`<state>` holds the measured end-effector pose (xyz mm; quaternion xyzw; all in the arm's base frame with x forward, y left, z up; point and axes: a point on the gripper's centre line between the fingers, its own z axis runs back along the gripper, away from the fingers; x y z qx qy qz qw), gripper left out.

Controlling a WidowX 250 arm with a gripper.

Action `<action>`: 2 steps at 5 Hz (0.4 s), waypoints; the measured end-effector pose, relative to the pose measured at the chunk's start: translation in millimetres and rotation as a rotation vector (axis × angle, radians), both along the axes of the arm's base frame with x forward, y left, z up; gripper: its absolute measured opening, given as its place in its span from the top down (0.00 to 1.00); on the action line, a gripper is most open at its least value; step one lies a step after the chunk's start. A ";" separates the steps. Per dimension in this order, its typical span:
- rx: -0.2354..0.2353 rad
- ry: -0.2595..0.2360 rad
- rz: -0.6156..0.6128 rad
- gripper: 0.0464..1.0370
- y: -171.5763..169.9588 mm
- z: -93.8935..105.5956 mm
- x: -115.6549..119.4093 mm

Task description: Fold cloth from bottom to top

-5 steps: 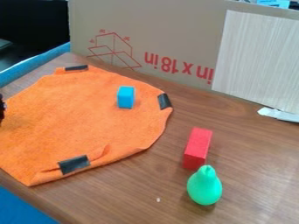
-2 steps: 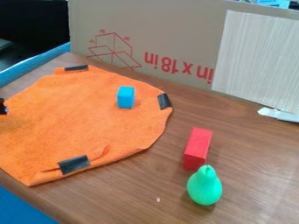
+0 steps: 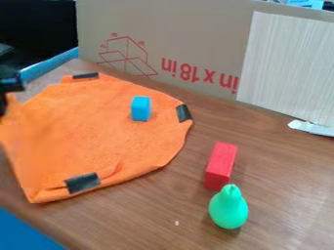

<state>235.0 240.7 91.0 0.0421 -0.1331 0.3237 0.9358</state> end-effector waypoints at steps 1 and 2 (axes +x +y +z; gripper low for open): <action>-0.013 0.006 0.039 0.99 -21.0 18.0 29.0; 0.006 0.020 0.053 0.99 -58.7 31.0 61.1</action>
